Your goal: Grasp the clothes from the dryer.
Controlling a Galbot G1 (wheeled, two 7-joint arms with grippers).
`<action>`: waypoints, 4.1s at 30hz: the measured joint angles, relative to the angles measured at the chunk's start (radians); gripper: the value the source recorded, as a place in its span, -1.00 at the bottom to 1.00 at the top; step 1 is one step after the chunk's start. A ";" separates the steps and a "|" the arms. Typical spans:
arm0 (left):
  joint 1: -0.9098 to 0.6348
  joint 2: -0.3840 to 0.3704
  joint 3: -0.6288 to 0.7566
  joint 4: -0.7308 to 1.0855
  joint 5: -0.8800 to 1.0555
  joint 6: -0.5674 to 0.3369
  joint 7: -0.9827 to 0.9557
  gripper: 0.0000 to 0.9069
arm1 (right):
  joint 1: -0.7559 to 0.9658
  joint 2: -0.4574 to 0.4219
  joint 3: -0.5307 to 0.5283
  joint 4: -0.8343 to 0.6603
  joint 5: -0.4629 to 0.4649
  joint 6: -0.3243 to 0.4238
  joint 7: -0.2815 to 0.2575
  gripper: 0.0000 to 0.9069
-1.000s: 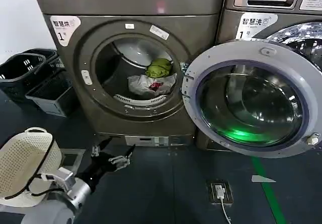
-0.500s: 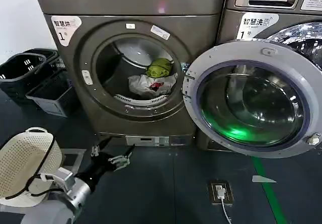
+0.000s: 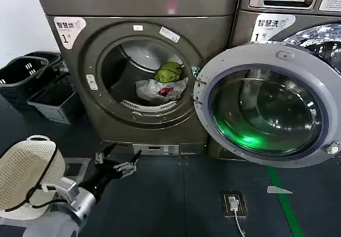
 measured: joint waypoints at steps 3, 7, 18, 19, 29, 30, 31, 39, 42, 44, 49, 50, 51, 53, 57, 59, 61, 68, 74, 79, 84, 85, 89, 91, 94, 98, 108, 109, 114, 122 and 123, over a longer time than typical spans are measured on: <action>-0.001 0.000 0.003 0.002 0.001 0.000 -0.007 1.00 | 0.003 0.002 -0.004 0.000 0.000 0.001 0.000 1.00; -0.004 0.000 0.007 0.003 0.002 -0.001 -0.020 1.00 | 0.007 0.004 -0.010 -0.001 -0.001 0.004 0.000 1.00; -0.007 -0.006 0.019 0.010 0.002 -0.008 -0.031 1.00 | 0.009 0.004 -0.014 -0.011 0.000 0.016 0.005 1.00; -0.006 -0.006 0.021 0.010 0.003 -0.009 -0.032 1.00 | 0.010 0.005 -0.014 -0.012 0.000 0.017 0.005 1.00; -0.002 -0.006 0.020 0.007 0.000 -0.019 -0.038 1.00 | 0.011 0.005 -0.017 -0.012 0.004 0.022 0.003 1.00; -0.002 -0.007 0.020 0.007 -0.001 -0.020 -0.039 1.00 | 0.011 0.005 -0.018 -0.011 0.005 0.022 0.003 1.00; -0.001 -0.007 0.020 0.008 -0.001 -0.021 -0.039 1.00 | 0.011 0.006 -0.019 -0.010 0.005 0.022 0.003 1.00; -0.002 -0.008 0.021 0.007 -0.002 -0.022 -0.040 1.00 | 0.010 0.009 -0.023 -0.004 0.007 0.021 0.001 1.00; -0.001 -0.008 0.021 0.007 0.002 -0.025 -0.040 1.00 | 0.009 0.011 -0.024 -0.001 0.008 0.021 -0.001 1.00; -0.001 -0.008 0.021 0.007 0.003 -0.025 -0.040 1.00 | 0.008 0.012 -0.024 0.000 0.009 0.021 -0.002 1.00; -0.001 -0.008 0.022 0.007 0.004 -0.026 -0.041 1.00 | 0.007 0.012 -0.024 0.000 0.011 0.023 -0.001 1.00; -0.001 -0.008 0.022 0.007 0.005 -0.026 -0.041 1.00 | 0.006 0.012 -0.024 0.000 0.011 0.023 0.000 1.00; -0.001 -0.008 0.022 0.007 0.005 -0.026 -0.041 1.00 | 0.006 0.012 -0.024 0.000 0.011 0.023 0.000 1.00; 0.000 -0.008 0.023 0.007 0.008 -0.027 -0.041 1.00 | 0.006 0.012 -0.024 -0.001 0.011 0.024 0.000 1.00; 0.001 -0.008 0.022 0.007 0.013 -0.030 -0.042 1.00 | 0.008 0.012 -0.029 0.001 0.011 0.024 0.000 1.00; 0.001 -0.008 0.021 0.007 0.013 -0.031 -0.042 1.00 | 0.009 0.012 -0.031 0.003 0.011 0.023 0.000 1.00; 0.001 -0.008 0.021 0.005 0.013 -0.031 -0.042 1.00 | 0.009 0.012 -0.032 0.003 0.011 0.023 0.000 1.00; 0.004 -0.009 0.022 0.003 0.012 -0.033 -0.042 1.00 | 0.008 0.014 -0.034 0.005 0.011 0.023 0.000 1.00; 0.002 -0.011 0.023 0.003 0.012 -0.034 -0.043 1.00 | 0.009 0.015 -0.034 0.005 0.012 0.024 -0.002 1.00; 0.002 -0.011 0.023 0.003 0.011 -0.034 -0.043 1.00 | 0.010 0.015 -0.033 0.002 0.012 0.025 -0.002 1.00; 0.001 -0.012 0.023 0.003 0.011 -0.034 -0.043 1.00 | 0.009 0.015 -0.029 -0.001 0.011 0.026 -0.002 1.00; 0.001 -0.012 0.023 0.003 0.011 -0.034 -0.043 1.00 | 0.008 0.015 -0.028 -0.003 0.011 0.026 -0.002 1.00; 0.003 -0.013 0.024 0.003 0.013 -0.034 -0.043 1.00 | 0.008 0.015 -0.025 -0.006 0.011 0.027 -0.002 1.00; 0.005 -0.014 0.025 0.002 0.015 -0.035 -0.043 1.00 | 0.008 0.015 -0.024 -0.007 0.010 0.028 -0.002 1.00; 0.005 -0.015 0.024 0.001 0.017 -0.035 -0.043 1.00 | 0.008 0.015 -0.024 -0.010 0.010 0.029 -0.001 1.00; 0.007 -0.015 0.021 0.001 0.017 -0.035 -0.043 1.00 | 0.009 0.015 -0.024 -0.011 0.009 0.030 -0.001 1.00; 0.013 -0.020 0.025 -0.004 0.025 -0.035 -0.044 1.00 | 0.010 0.014 -0.023 -0.018 0.009 0.032 0.000 1.00; 0.013 -0.019 0.026 -0.004 0.025 -0.035 -0.044 1.00 | 0.010 0.014 -0.023 -0.018 0.009 0.032 0.000 1.00; 0.014 -0.019 0.027 -0.005 0.025 -0.035 -0.044 1.00 | 0.010 0.013 -0.022 -0.021 0.009 0.032 0.002 1.00; 0.014 -0.019 0.028 -0.006 0.025 -0.035 -0.044 1.00 | 0.009 0.010 -0.018 -0.024 0.008 0.032 0.005 1.00; 0.014 -0.019 0.028 -0.006 0.025 -0.035 -0.044 1.00 | 0.009 0.010 -0.018 -0.024 0.008 0.032 0.005 1.00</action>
